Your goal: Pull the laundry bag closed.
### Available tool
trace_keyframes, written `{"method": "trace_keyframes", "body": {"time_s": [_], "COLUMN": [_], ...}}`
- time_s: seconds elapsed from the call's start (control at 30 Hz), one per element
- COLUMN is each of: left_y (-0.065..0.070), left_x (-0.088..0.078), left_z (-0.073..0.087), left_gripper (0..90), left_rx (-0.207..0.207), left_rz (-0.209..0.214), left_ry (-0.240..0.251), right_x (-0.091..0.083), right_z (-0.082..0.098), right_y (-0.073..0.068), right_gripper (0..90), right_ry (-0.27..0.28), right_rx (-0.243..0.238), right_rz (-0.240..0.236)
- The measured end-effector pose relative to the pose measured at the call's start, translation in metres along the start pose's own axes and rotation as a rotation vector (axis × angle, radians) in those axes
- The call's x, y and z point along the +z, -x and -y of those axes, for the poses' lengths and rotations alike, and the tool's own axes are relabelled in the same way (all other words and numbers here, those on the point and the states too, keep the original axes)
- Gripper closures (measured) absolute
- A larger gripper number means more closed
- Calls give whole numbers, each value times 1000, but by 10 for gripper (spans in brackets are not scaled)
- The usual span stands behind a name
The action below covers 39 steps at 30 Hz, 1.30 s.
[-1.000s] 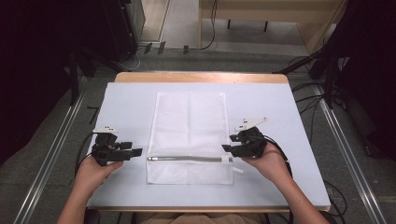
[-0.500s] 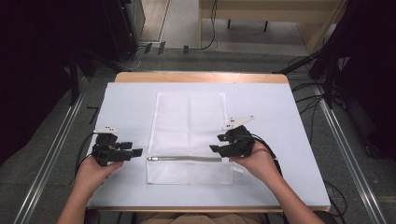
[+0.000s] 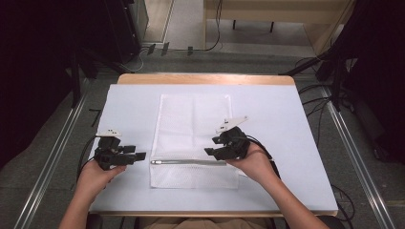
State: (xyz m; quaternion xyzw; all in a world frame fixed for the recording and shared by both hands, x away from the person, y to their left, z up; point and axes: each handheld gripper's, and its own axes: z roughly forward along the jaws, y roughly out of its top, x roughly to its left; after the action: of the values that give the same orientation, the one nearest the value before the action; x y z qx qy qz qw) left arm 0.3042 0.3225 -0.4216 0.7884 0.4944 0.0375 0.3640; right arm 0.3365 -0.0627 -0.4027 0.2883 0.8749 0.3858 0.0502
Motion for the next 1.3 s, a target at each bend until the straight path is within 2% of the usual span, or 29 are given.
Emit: {"method": "trace_keyframes", "body": {"time_s": [0.37,0.47,0.7,0.9,1.3], "left_y": [-2,-3,-7,-6,-4], "left_x": [0,-1,-3,-2,-1], "left_z": [0,0,1,1,1], "left_gripper": [360,360,360,360,360], "left_rx": [-6,-10,-25,-9,-3], "left_rz": [-1,0,-4,-2,9], "left_ry": [-4,1,8,2,5], "right_x": [13,16,30,42,62], "right_z": [-9,-12,-20,-25,-32], "right_y": [-14,-17,-28,-37,-49], "right_gripper": [543,555,593,602,615], "right_ry": [-10,3,-16,-16,-28], "right_rx": [-12,-31,-44,-69,-82], "right_rz": [-30,-38,-65,-88,-107]}}
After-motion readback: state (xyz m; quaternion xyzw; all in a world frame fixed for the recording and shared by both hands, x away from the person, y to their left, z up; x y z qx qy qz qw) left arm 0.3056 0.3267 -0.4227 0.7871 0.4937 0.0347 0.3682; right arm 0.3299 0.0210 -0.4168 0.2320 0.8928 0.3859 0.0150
